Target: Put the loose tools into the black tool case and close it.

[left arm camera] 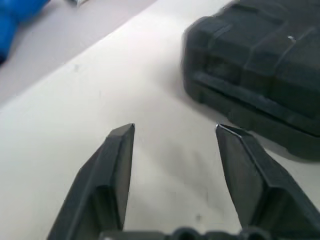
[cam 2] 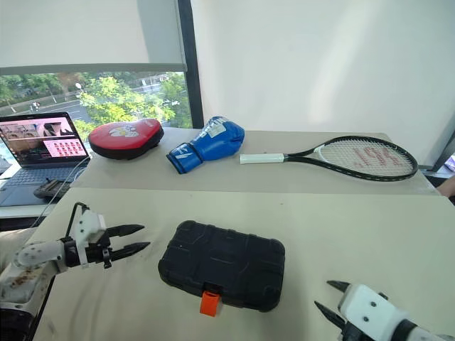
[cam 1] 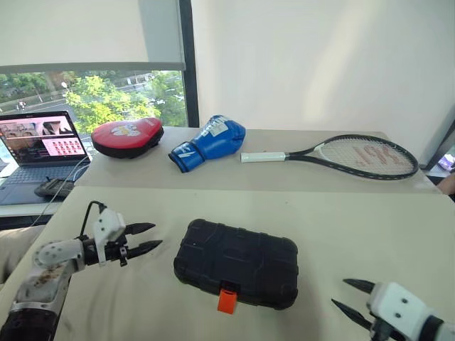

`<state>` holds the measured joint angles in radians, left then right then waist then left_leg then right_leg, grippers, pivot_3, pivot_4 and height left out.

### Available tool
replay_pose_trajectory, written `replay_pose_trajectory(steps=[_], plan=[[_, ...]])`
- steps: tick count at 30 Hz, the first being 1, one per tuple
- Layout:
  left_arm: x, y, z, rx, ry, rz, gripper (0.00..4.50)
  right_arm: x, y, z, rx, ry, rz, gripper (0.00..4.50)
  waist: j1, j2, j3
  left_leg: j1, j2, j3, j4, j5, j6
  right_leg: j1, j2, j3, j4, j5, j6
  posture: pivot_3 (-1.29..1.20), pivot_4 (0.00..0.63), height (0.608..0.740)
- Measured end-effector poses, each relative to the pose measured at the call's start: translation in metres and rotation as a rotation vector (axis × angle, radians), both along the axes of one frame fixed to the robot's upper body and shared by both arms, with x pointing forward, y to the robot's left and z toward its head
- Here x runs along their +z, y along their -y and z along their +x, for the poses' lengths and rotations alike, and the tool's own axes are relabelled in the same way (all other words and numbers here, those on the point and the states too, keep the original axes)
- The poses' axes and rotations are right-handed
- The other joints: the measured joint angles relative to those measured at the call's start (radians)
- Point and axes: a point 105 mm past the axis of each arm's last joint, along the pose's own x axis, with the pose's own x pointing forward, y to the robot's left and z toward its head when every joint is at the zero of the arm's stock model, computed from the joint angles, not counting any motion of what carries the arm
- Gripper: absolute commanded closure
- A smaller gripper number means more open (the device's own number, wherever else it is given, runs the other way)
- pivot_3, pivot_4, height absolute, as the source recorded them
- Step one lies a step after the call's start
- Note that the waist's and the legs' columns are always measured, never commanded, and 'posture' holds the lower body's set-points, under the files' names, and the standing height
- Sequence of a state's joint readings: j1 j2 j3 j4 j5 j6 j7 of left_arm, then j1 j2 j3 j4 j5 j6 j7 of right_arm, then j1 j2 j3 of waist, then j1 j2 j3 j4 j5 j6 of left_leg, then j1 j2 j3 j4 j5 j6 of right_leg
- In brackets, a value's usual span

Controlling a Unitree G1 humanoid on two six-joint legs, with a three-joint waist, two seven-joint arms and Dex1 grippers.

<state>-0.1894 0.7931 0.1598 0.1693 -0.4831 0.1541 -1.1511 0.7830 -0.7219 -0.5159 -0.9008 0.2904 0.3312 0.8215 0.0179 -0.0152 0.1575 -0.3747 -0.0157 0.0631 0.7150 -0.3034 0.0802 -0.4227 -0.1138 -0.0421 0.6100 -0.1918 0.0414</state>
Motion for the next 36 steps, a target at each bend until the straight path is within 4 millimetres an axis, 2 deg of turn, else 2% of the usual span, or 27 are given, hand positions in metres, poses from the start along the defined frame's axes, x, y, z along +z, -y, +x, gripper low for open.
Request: replay_pose_trajectory(steps=[1, 2, 3, 4, 5, 6, 8, 12, 14, 17, 18, 22, 24, 28, 30, 31, 32, 35, 36], plan=[[0.005, 0.002, 0.001, -0.003, -0.037, -0.046, 2.74, 0.003, -0.013, -0.007, 0.053, -0.061, 0.071, 3.18, 0.001, 0.000, 0.000, 0.001, 0.000, 0.000, 0.000, -0.001, -0.003, 0.000, -0.001, 0.000, 0.000, 0.000, 0.000, 0.00, 0.150, 0.740], [0.012, 0.008, 0.003, -0.022, -0.048, -0.076, 3.01, 0.007, -0.027, -0.013, 0.122, -0.106, 0.120, 3.43, 0.000, -0.001, 0.000, 0.002, 0.001, 0.000, 0.000, -0.002, -0.004, 0.000, -0.001, 0.001, 0.000, 0.000, 0.000, 0.00, 0.150, 0.740], [0.018, 0.014, 0.003, -0.044, -0.068, -0.109, 3.50, 0.009, -0.041, -0.019, 0.206, -0.161, 0.170, 3.85, -0.001, -0.003, 0.000, 0.002, 0.001, 0.000, 0.000, -0.002, -0.004, 0.001, -0.001, 0.001, 0.000, 0.000, -0.001, 0.00, 0.150, 0.740], [0.025, 0.021, 0.003, -0.073, -0.076, -0.128, 3.70, 0.010, -0.053, -0.023, 0.281, -0.205, 0.195, 4.11, -0.003, -0.004, 0.001, 0.002, 0.000, 0.000, 0.000, -0.002, -0.004, 0.001, -0.002, 0.001, 0.000, 0.001, -0.002, 0.00, 0.150, 0.740], [0.030, 0.025, 0.003, -0.089, -0.094, -0.148, 4.17, 0.010, -0.061, -0.023, 0.331, -0.240, 0.209, 4.48, -0.005, -0.006, 0.002, 0.002, 0.001, 0.000, 0.000, -0.002, -0.004, 0.000, -0.001, 0.001, -0.001, 0.001, -0.002, 0.00, 0.150, 0.740], [0.033, 0.028, 0.003, -0.100, -0.098, -0.154, 4.49, 0.010, -0.064, -0.023, 0.347, -0.256, 0.210, 4.50, -0.007, -0.006, 0.002, 0.002, 0.001, 0.001, 0.000, -0.002, -0.004, 0.000, -0.001, 0.001, -0.001, 0.004, -0.007, 0.00, 0.150, 0.740], [0.037, 0.033, -0.001, -0.132, -0.131, -0.164, 4.49, 0.010, -0.071, -0.014, 0.392, -0.263, 0.186, 4.50, -0.009, -0.007, 0.002, 0.000, -0.001, 0.002, -0.002, 0.000, -0.001, 0.000, 0.000, 0.001, 0.000, 0.005, -0.010, 0.00, 0.150, 0.740], [0.048, 0.042, -0.013, -0.215, -0.181, -0.149, 4.49, 0.002, -0.087, 0.026, 0.420, -0.249, 0.124, 4.50, -0.012, -0.010, 0.004, -0.008, -0.001, 0.001, -0.002, 0.007, -0.008, -0.008, 0.002, 0.000, 0.001, 0.004, -0.013, 0.00, 0.150, 0.740], [0.053, 0.043, -0.018, -0.233, -0.179, -0.127, 4.49, 0.000, -0.097, 0.034, 0.433, -0.257, 0.120, 4.50, -0.008, -0.010, 0.004, -0.011, -0.001, 0.000, -0.003, 0.008, -0.010, -0.012, 0.003, 0.000, 0.002, 0.004, -0.014, 0.00, 0.150, 0.740], [0.057, 0.045, -0.026, -0.249, -0.187, -0.113, 4.49, -0.008, -0.103, 0.062, 0.340, -0.242, 0.078, 4.50, -0.007, -0.011, 0.004, -0.014, -0.001, 0.001, -0.001, 0.010, -0.009, -0.014, 0.003, -0.001, 0.001, 0.006, -0.016, 0.00, 0.150, 0.740], [0.058, 0.047, -0.029, -0.259, -0.185, -0.109, 4.49, -0.010, -0.101, 0.072, 0.294, -0.228, 0.072, 4.50, -0.008, -0.011, 0.005, -0.015, -0.001, 0.001, 0.000, 0.010, -0.009, -0.013, 0.001, 0.000, 0.001, 0.007, -0.017, 0.00, 0.150, 0.740], [0.061, 0.056, -0.042, -0.284, -0.175, -0.094, 4.49, -0.005, -0.075, 0.133, 0.051, -0.084, -0.057, 4.50, -0.008, -0.010, 0.006, -0.017, -0.004, 0.004, 0.000, 0.010, -0.004, -0.016, 0.000, 0.001, 0.001, 0.008, -0.019, 0.00, 0.150, 0.740], [0.060, 0.057, -0.044, -0.272, -0.176, -0.090, 4.49, -0.003, -0.070, 0.161, 0.012, -0.021, -0.136, 4.50, -0.008, -0.010, 0.006, -0.016, -0.004, 0.004, 0.000, 0.016, -0.007, -0.015, 0.002, 0.000, 0.001, 0.010, -0.017, 0.00, 0.150, 0.740], [0.063, 0.063, -0.041, -0.270, -0.160, -0.065, 4.49, 0.000, -0.065, 0.204, -0.044, 0.043, -0.153, 4.50, -0.009, -0.011, 0.006, -0.018, -0.004, 0.004, -0.002, 0.018, -0.008, -0.016, 0.006, 0.000, 0.001, 0.011, -0.016, 0.00, 0.150, 0.740], [0.065, 0.072, -0.039, -0.301, -0.142, -0.034, 4.49, 0.001, -0.071, 0.207, -0.029, 0.001, -0.066, 4.50, -0.007, -0.011, 0.007, -0.019, -0.004, 0.003, -0.003, 0.018, -0.009, -0.017, 0.007, -0.001, 0.001, 0.011, -0.016, 0.00, 0.150, 0.740], [0.066, 0.077, -0.038, -0.323, -0.134, -0.022, 3.98, 0.002, -0.073, 0.203, -0.003, -0.030, -0.025, 3.91, -0.006, -0.011, 0.007, -0.020, -0.003, 0.003, -0.003, 0.018, -0.009, -0.017, 0.007, -0.001, 0.001, 0.011, -0.016, 0.00, 0.150, 0.740], [0.069, 0.082, -0.036, -0.343, -0.122, -0.018, 3.81, 0.004, -0.074, 0.199, 0.021, -0.051, 0.010, 3.75, -0.005, -0.010, 0.007, -0.021, -0.004, 0.002, -0.003, 0.018, -0.009, -0.017, 0.007, -0.002, 0.001, 0.011, -0.015, 0.00, 0.150, 0.740], [0.070, 0.100, -0.018, -0.394, -0.080, 0.016, 2.67, 0.010, -0.068, 0.164, 0.078, -0.134, 0.104, 2.59, 0.004, -0.009, 0.006, -0.026, -0.004, -0.001, -0.002, 0.016, -0.006, -0.017, 0.007, -0.005, 0.000, 0.011, -0.014, 0.00, 0.150, 0.740], [0.069, 0.102, -0.015, -0.401, -0.077, 0.024, 2.27, 0.012, -0.068, 0.158, 0.086, -0.143, 0.124, 2.33, 0.005, -0.009, 0.006, -0.026, -0.005, -0.001, -0.002, 0.016, -0.005, -0.017, 0.007, -0.005, 0.000, 0.011, -0.013, 0.00, 0.150, 0.740]])
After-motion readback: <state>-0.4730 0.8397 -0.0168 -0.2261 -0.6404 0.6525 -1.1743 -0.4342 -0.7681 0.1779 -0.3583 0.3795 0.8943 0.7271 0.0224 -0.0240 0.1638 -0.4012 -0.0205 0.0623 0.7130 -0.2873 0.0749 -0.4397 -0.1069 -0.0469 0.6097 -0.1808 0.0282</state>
